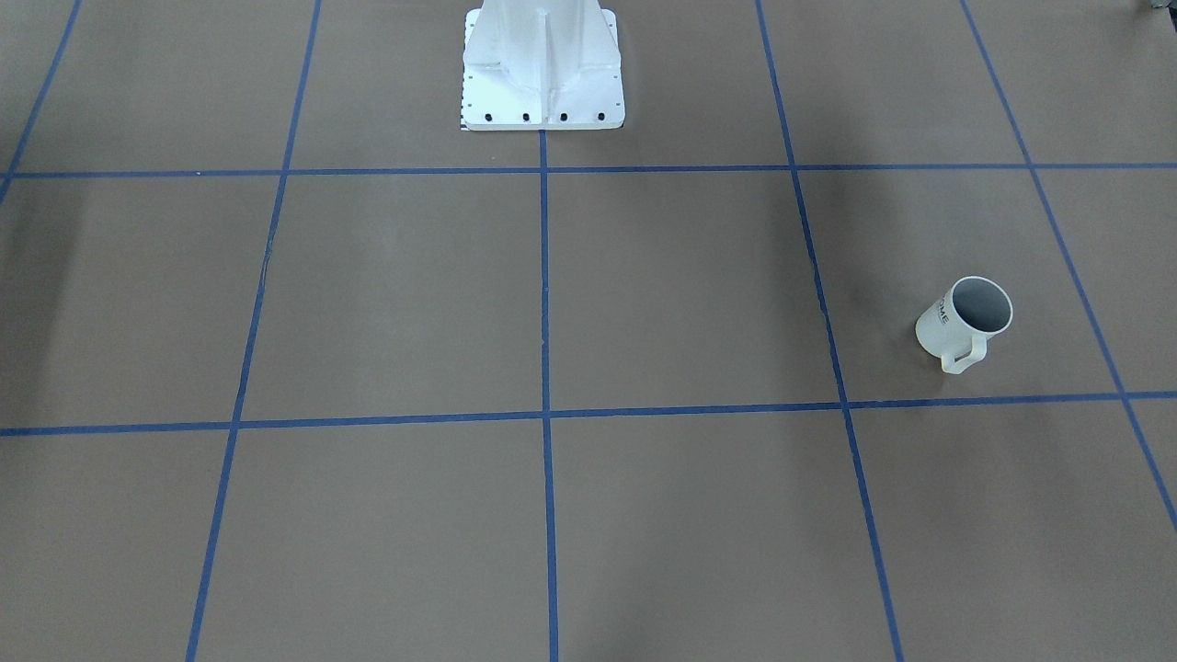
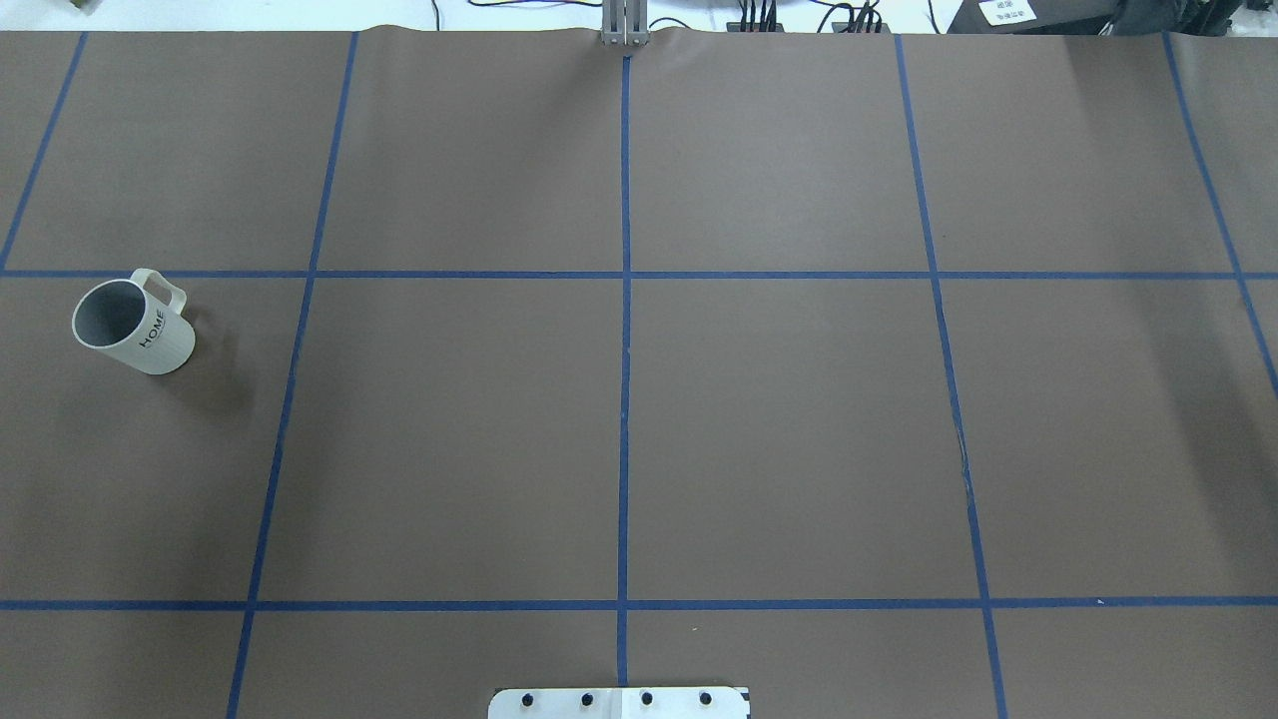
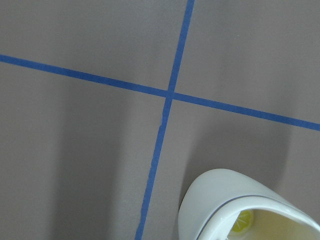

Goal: Left arm hands cup to right arm to dump lemon

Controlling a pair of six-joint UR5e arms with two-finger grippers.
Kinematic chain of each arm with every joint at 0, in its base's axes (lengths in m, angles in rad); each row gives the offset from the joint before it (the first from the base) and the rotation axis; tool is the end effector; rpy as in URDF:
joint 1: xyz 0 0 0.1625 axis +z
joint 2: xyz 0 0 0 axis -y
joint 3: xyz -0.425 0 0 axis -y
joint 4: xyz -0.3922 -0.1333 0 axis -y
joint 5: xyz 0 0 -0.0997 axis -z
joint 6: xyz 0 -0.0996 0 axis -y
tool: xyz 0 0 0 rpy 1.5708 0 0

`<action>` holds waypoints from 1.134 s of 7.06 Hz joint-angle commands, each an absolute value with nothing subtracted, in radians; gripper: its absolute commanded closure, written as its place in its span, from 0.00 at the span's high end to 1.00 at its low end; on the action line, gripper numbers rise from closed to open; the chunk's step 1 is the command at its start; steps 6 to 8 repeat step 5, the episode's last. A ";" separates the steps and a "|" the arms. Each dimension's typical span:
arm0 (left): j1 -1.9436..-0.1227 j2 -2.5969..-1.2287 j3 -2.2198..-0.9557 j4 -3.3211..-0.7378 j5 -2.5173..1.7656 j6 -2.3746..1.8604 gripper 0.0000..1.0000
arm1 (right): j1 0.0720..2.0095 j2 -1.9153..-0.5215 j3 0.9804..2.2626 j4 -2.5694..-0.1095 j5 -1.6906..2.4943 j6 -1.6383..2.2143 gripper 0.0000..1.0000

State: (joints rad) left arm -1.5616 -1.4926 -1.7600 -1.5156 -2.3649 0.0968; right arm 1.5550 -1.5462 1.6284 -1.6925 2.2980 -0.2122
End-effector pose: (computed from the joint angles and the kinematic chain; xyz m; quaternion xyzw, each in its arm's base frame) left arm -0.0580 -0.4606 0.6069 0.0426 0.3851 0.0596 0.9200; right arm 0.0592 -0.4990 0.6335 0.0165 -0.3557 -0.0993 0.9292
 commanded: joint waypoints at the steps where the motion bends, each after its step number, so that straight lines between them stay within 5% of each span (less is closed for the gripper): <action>1: -1.562 -1.493 -1.759 -1.516 -2.365 0.097 1.00 | 1.551 -1.546 1.625 -1.693 2.298 -0.213 1.00; 8: -1.560 -1.493 -1.759 -1.516 -2.365 0.097 1.00 | 1.545 -1.546 1.621 -1.694 2.298 -0.213 1.00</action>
